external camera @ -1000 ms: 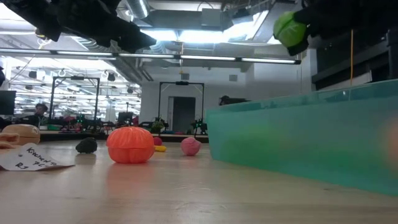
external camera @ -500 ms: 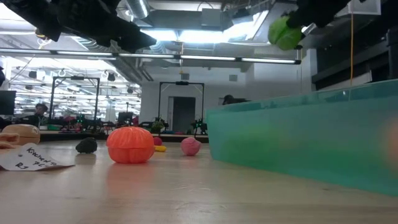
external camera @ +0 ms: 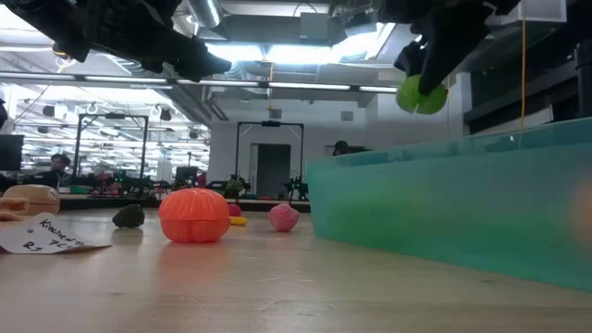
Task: Pick and placing Produce into tupperware
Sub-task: Put the cabbage into the green bin, then put the corn into the green bin
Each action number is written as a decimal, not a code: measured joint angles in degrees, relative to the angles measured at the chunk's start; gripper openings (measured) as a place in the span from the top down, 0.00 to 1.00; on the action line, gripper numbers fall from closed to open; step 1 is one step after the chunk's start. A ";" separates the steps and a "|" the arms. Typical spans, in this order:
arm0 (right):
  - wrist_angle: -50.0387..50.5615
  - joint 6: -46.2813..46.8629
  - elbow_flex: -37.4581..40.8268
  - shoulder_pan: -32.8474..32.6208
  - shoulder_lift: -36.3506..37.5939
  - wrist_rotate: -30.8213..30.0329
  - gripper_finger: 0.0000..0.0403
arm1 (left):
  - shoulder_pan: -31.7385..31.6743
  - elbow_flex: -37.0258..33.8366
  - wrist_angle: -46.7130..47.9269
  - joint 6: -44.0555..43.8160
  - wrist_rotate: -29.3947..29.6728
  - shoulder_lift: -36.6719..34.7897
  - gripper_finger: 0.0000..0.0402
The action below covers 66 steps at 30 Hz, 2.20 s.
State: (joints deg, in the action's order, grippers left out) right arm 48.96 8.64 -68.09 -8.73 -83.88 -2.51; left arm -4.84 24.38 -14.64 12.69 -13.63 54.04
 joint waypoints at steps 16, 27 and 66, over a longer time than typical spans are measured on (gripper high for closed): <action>5.31 4.64 -4.84 -5.26 -4.65 -6.90 0.44 | 0.00 0.00 0.10 1.46 0.02 0.00 0.29; 4.93 4.94 -4.76 -5.71 -13.96 -9.75 0.44 | 0.00 0.00 0.61 1.44 0.02 0.00 0.29; -1.11 10.28 -1.13 0.66 -19.25 -6.85 0.32 | -0.01 0.00 2.64 1.44 0.04 0.00 0.29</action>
State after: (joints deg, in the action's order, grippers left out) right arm 47.85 18.92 -69.22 -8.08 -103.13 -9.36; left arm -4.85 24.38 -12.01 14.13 -13.59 54.04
